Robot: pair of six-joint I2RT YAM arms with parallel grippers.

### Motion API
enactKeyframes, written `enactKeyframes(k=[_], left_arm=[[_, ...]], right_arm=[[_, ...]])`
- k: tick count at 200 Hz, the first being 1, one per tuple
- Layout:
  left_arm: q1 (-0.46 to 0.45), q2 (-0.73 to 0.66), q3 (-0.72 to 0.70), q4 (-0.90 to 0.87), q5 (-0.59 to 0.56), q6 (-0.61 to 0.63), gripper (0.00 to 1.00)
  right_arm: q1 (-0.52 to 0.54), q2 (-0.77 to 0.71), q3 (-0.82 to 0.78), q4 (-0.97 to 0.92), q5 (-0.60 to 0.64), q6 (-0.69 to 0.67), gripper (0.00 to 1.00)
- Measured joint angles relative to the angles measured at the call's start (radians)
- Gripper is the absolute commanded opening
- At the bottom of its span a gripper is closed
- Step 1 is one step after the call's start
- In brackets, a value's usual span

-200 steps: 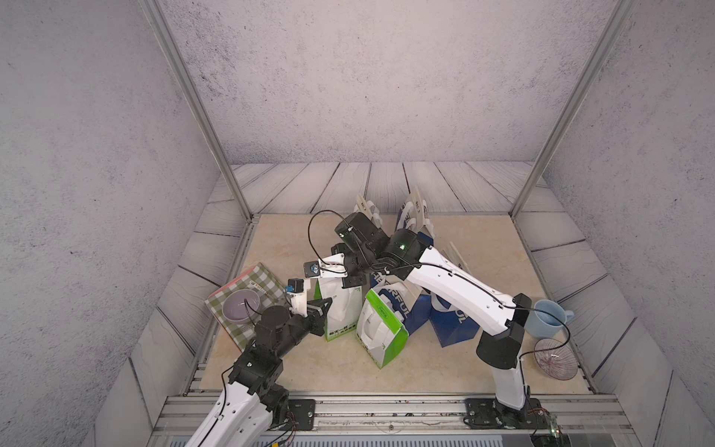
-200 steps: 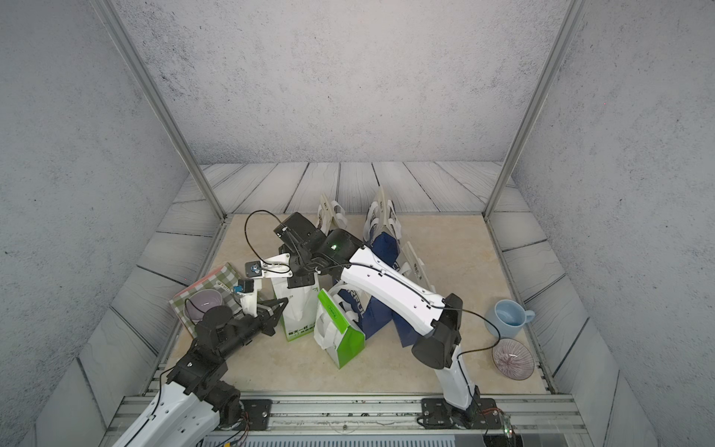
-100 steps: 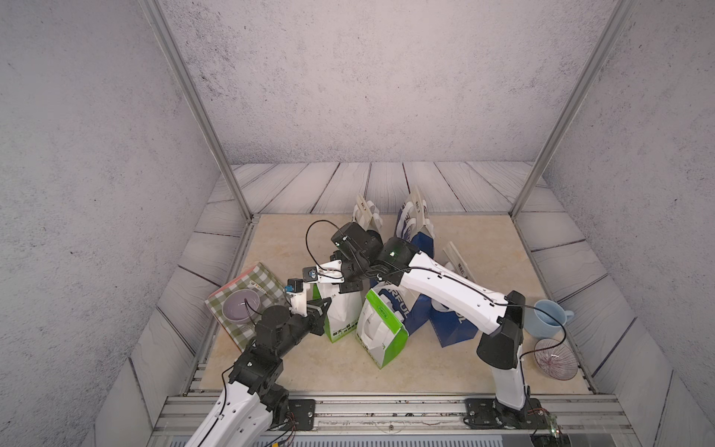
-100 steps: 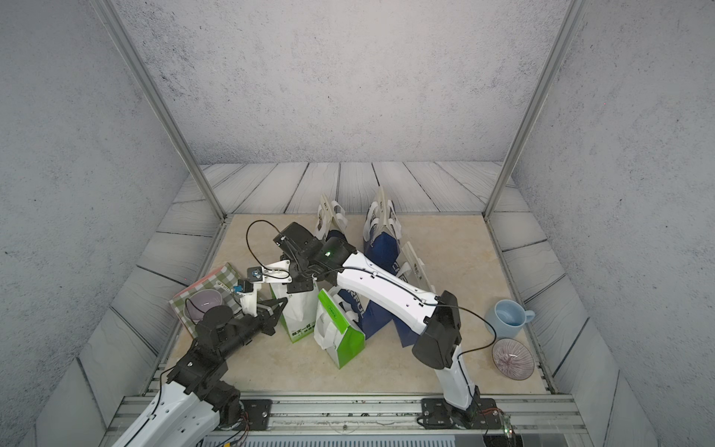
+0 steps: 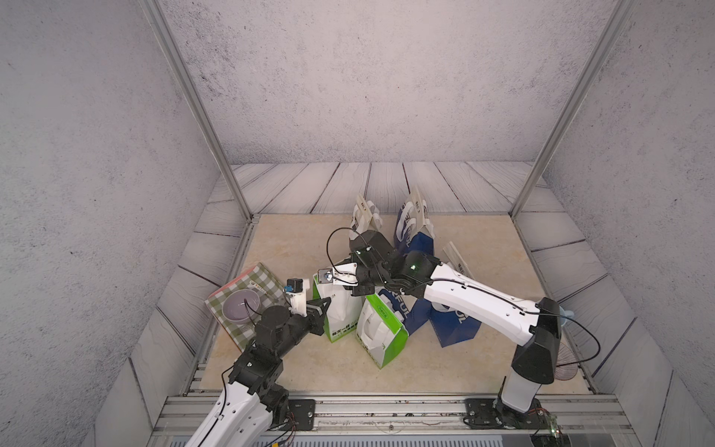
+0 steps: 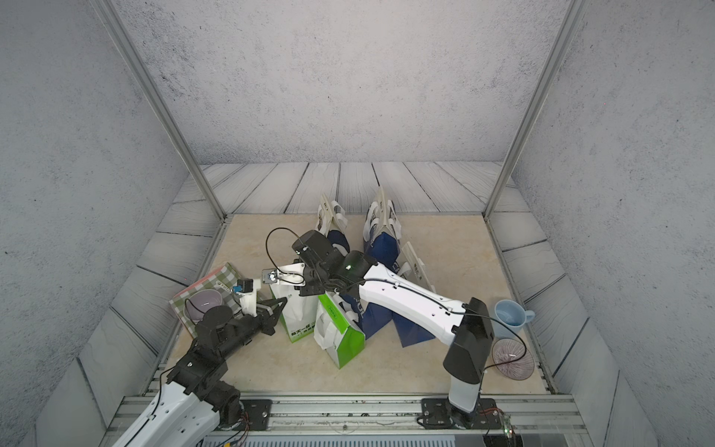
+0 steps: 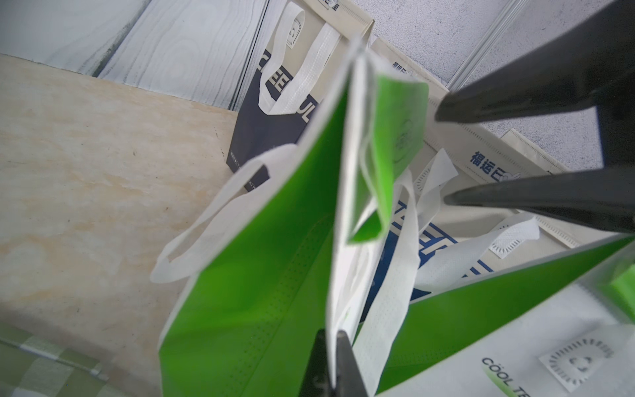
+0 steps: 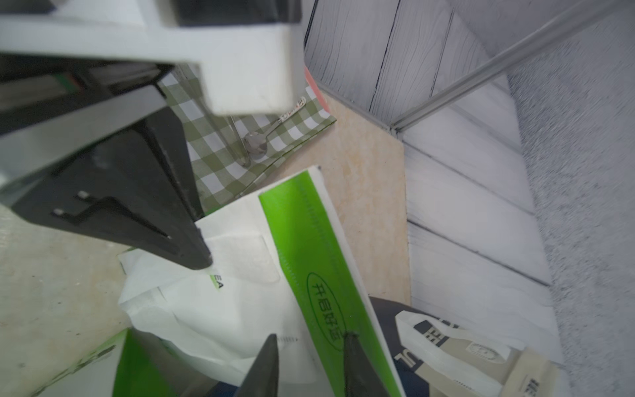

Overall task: Open the takeout bag
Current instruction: Open the takeout bag at the center of the board.

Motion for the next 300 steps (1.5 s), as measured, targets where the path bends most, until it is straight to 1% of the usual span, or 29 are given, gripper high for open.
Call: enactKeyframes(k=[8,30,63,109,147,175,236,300], left_arm=[[0.0,0.0,0.0,0.0,0.0,0.0,0.0],[0.0,0.0,0.0,0.0,0.001,0.0,0.0],[0.0,0.0,0.0,0.0,0.001,0.0,0.0],[0.0,0.0,0.0,0.0,0.001,0.0,0.0],[0.0,0.0,0.0,0.0,0.001,-0.001,0.0],[0.0,0.0,0.0,0.001,0.001,-0.002,0.0],[0.0,0.0,0.0,0.002,-0.002,-0.003,0.0],[0.0,0.0,0.0,0.002,0.001,-0.004,0.0]], right_arm=[[0.0,-0.021,-0.035,0.039,-0.001,-0.01,0.43],[0.0,-0.047,-0.106,0.129,-0.005,-0.037,0.47],[0.0,-0.047,-0.156,0.232,-0.021,-0.05,0.48],[0.002,-0.043,-0.164,0.319,-0.064,-0.037,0.46],[0.016,-0.021,-0.164,0.328,-0.095,-0.027,0.42],[0.031,0.004,-0.164,0.329,-0.111,-0.026,0.42],[0.05,0.026,-0.164,0.383,-0.069,-0.017,0.41],[0.056,0.026,-0.169,0.441,-0.033,-0.016,0.38]])
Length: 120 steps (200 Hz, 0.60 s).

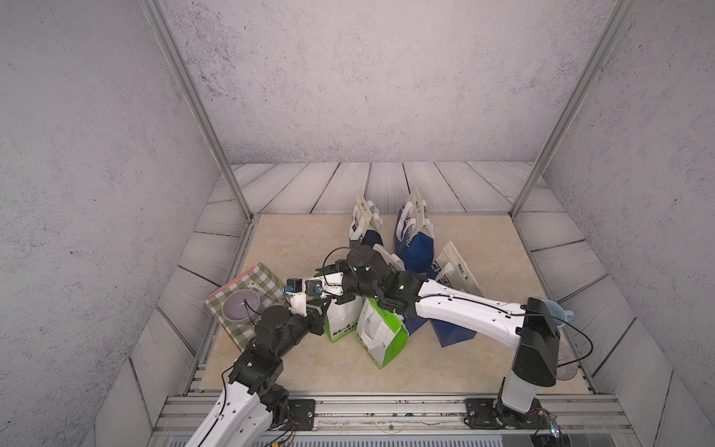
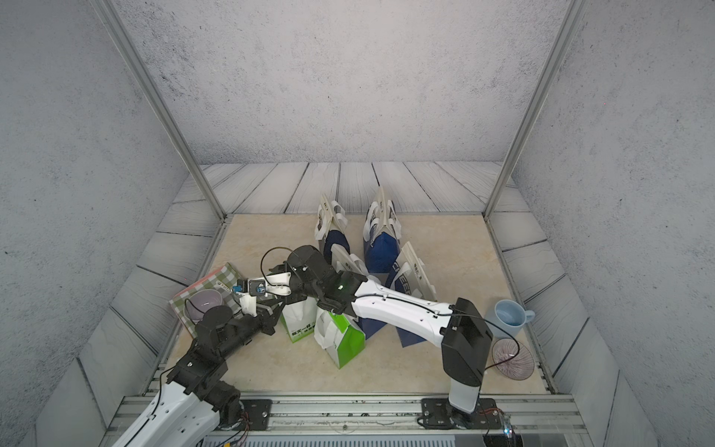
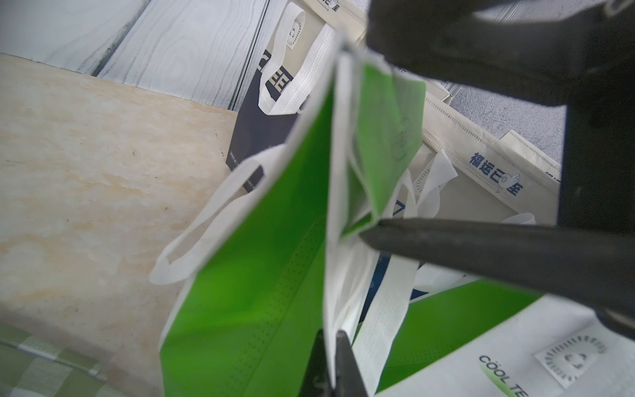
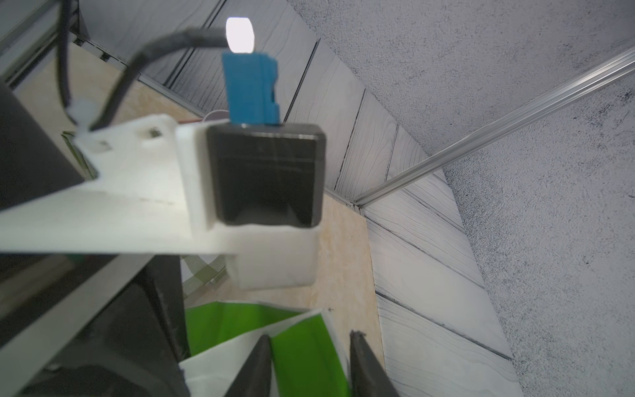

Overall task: Open the takeout bag
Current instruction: Open the takeout bag at the center of the board.

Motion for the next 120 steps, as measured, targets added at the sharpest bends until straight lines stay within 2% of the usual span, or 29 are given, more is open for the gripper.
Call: enactKeyframes(k=[82,120], left_arm=[[0.0,0.002,0.0,0.0,0.0,-0.003,0.0],[0.0,0.006,0.0,0.0,0.0,-0.003,0.0]], right_arm=[[0.006,0.0,-0.045,0.073,0.023,-0.022,0.37],[0.008,0.0,-0.064,0.111,0.04,-0.038,0.31]])
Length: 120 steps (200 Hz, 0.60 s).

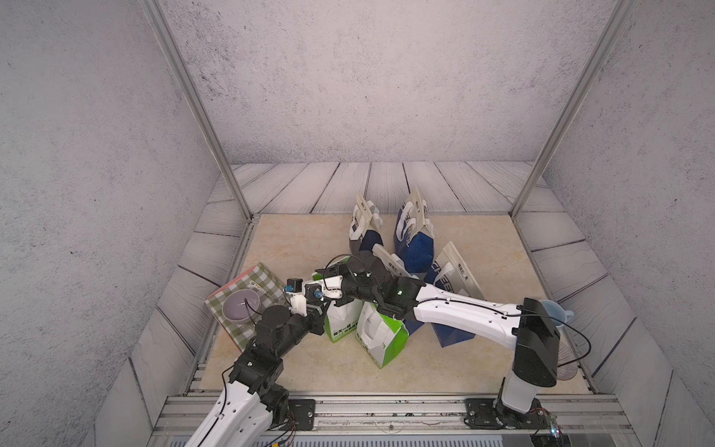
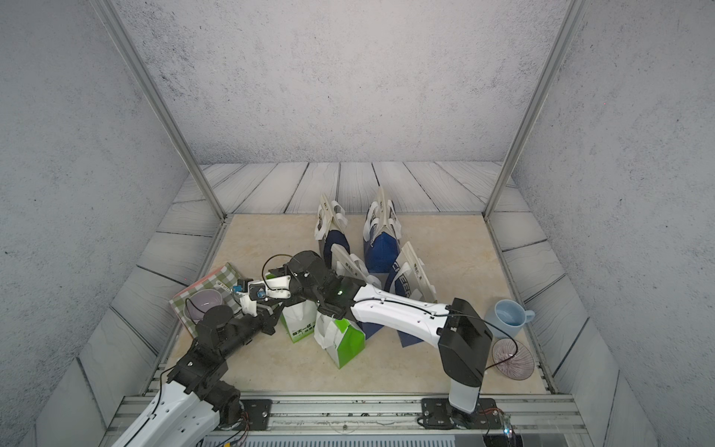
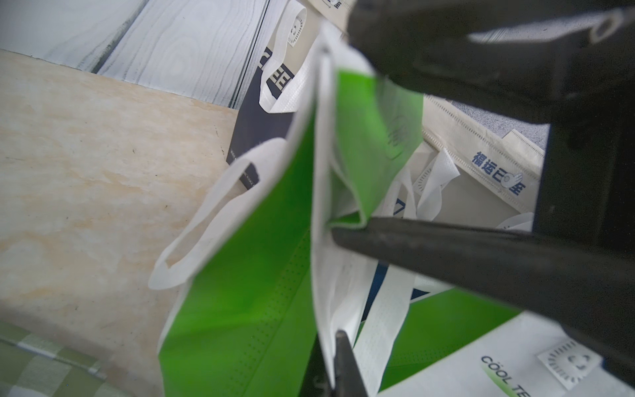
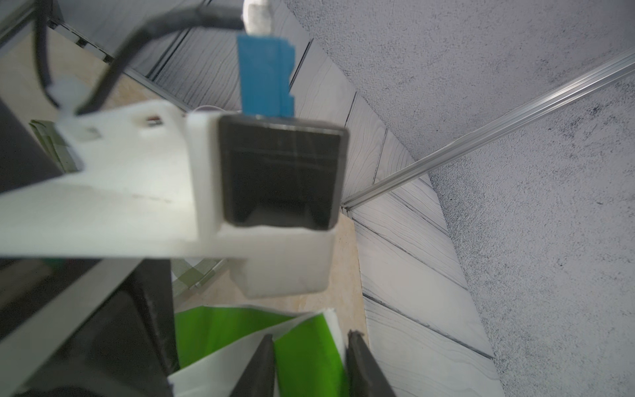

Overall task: Open the takeout bag
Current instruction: Open the takeout bag at the center of the board.

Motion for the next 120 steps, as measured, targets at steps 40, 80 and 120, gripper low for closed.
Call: enactKeyframes(k=[40,80,120], left_arm=[[0.0,0.002,0.0,0.003,0.0,0.0,0.0],[0.0,0.002,0.0,0.008,-0.002,0.0,0.0],[0.0,0.002,0.0,0.006,-0.006,0.0,0.0]], right_arm=[[0.0,0.0,0.0,0.013,0.011,-0.011,0.17],[0.002,0.007,0.0,0.004,0.012,-0.014,0.04],[0.003,0.023,0.029,-0.023,0.015,-0.014,0.0]])
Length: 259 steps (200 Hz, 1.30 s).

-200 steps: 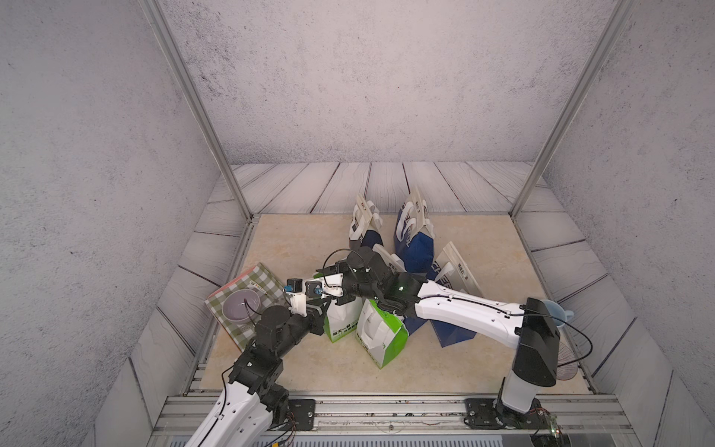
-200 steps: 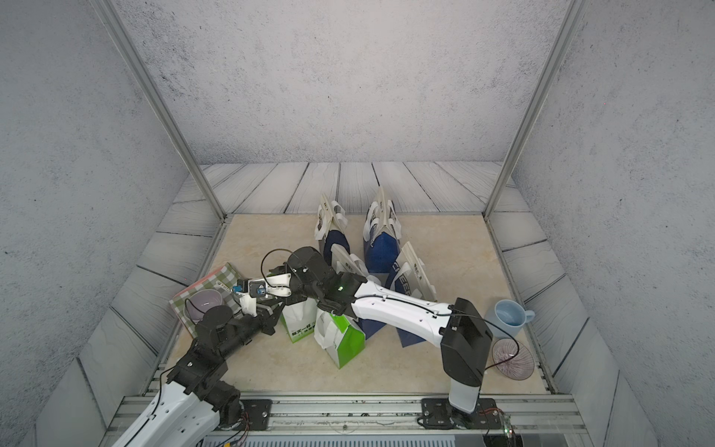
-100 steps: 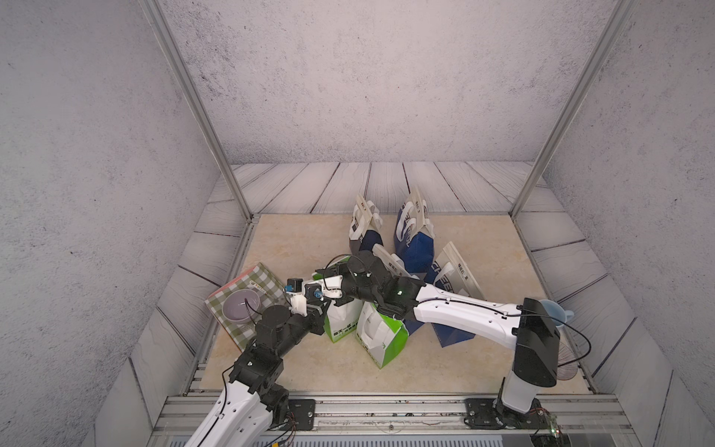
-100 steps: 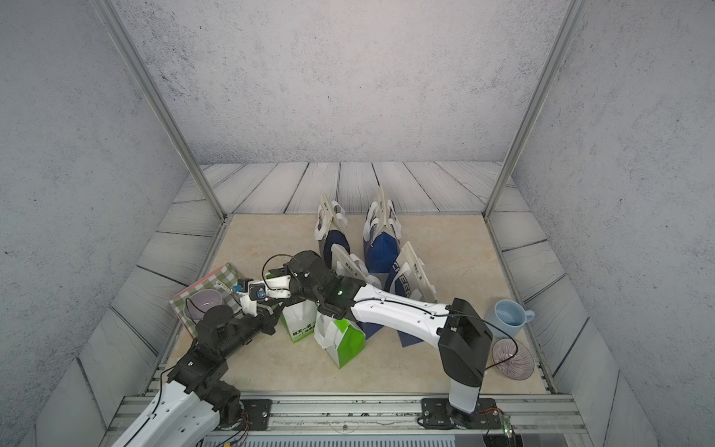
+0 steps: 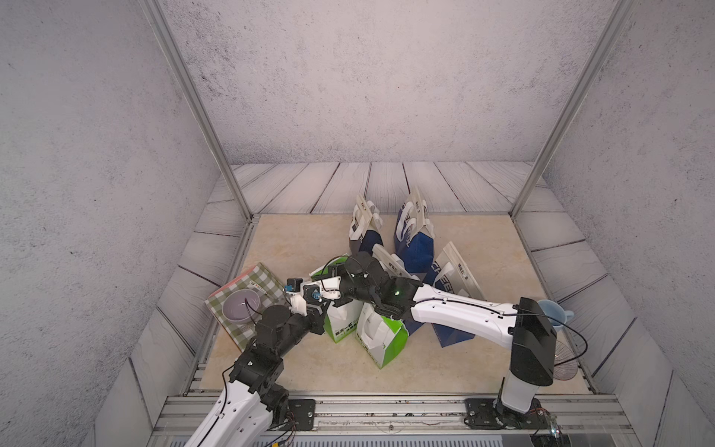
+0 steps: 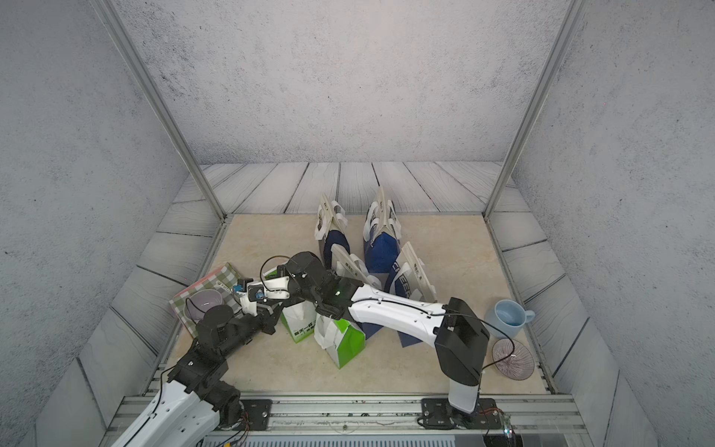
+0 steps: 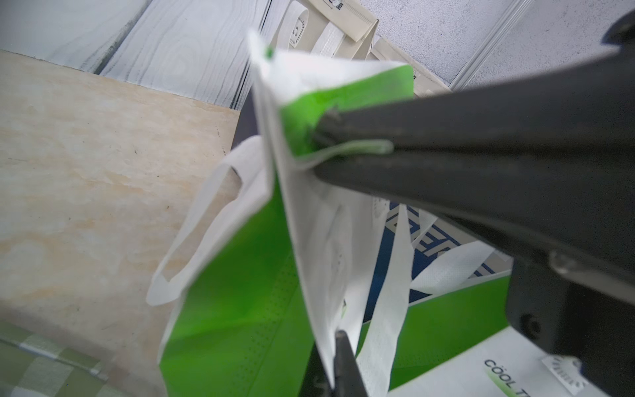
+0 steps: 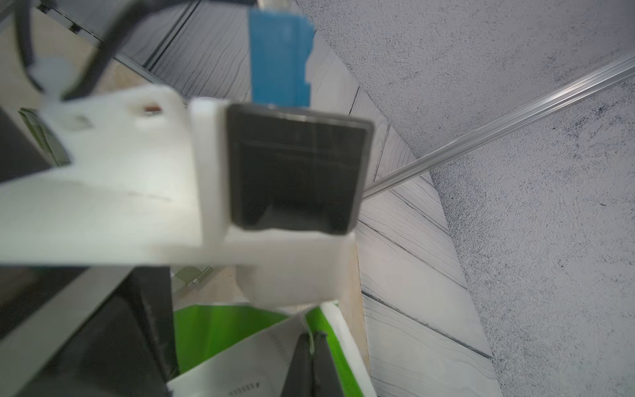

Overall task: Open the takeout bag
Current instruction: Open the takeout bag at the center of the board.

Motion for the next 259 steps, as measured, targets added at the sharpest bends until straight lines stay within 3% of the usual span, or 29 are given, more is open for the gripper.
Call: enactKeyframes(k=[194,241,259], left_arm=[[0.0,-0.009,0.0,-0.008,0.008,0.004,0.0],[0.0,-0.007,0.0,-0.008,0.011,0.005,0.0],[0.0,-0.004,0.0,-0.008,0.01,0.005,0.0]], right_arm=[[-0.074,0.135,0.525,-0.674,-0.161,-0.15,0.0],[-0.08,0.142,0.532,-0.685,-0.17,-0.125,0.0],[-0.08,0.142,0.51,-0.655,-0.161,-0.09,0.1]])
